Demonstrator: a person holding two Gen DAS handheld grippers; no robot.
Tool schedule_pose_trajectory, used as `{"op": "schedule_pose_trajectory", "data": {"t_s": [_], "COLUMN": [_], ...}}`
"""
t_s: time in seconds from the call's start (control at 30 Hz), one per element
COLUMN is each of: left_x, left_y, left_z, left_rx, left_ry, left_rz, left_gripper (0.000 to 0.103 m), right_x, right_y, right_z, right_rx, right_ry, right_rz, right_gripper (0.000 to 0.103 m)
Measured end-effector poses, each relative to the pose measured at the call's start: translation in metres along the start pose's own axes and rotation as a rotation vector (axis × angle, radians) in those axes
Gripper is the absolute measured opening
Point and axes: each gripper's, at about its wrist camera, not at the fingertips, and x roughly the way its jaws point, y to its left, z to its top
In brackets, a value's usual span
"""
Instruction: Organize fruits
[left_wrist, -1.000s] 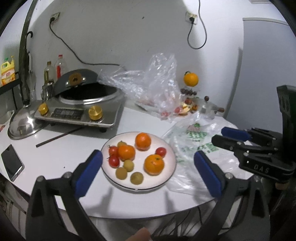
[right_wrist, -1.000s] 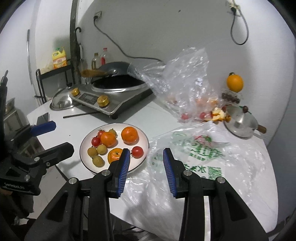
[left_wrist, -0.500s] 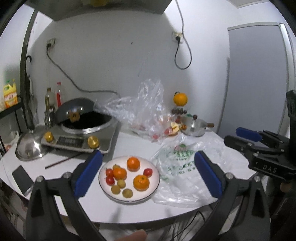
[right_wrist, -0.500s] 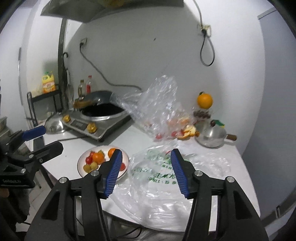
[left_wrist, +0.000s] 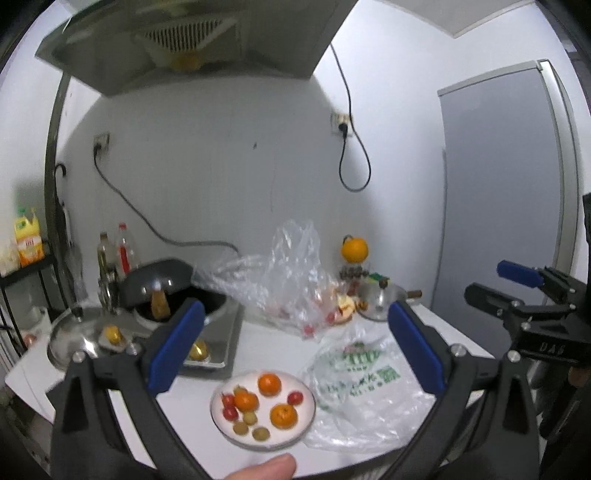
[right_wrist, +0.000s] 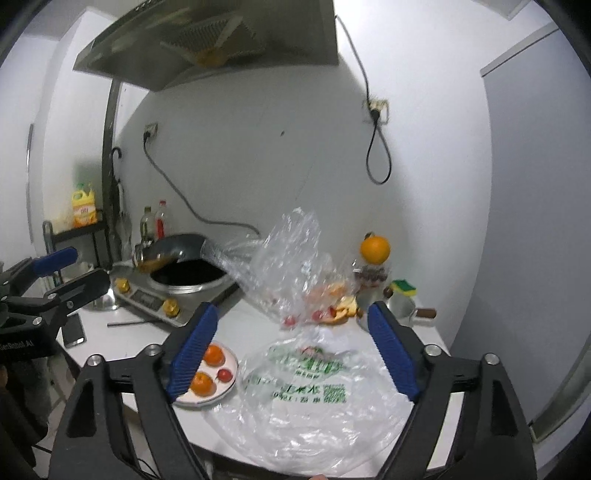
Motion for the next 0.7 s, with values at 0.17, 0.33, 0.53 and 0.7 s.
{"op": "schedule_pose_trajectory", "data": {"t_s": [0.17,0.33,0.53,0.7], "left_x": [-0.009,-0.011,-0.010,-0.010], "left_y": [0.000,0.005,0.006,0.002], "left_z": [0.022,0.035,0.036,0.034], "left_rx": [0.014,-0.020,-0.020,-0.004], "left_ry": [-0.063,-0.070,-0.063,-0.060], "left_rz": [0.040,0.057,0.053,0.041], "left_gripper": [0.103,0.103,0.103,0.102], "right_x": [-0.010,-0.015,-0.011,-0.006], "right_y": [-0.004,-0.008,-0.014,-0.011], "right_z": [0.021,0.031,0.033,0.032], "right_rx": [-0.012,-0.009,0.001,-0.003], "right_ry": [-0.051,-0.075,-0.072,-0.063], "right_rz": [-0.040,-0.061,-0.067,-0.064], "right_gripper": [0.087,0.087,0.087,0.087]}}
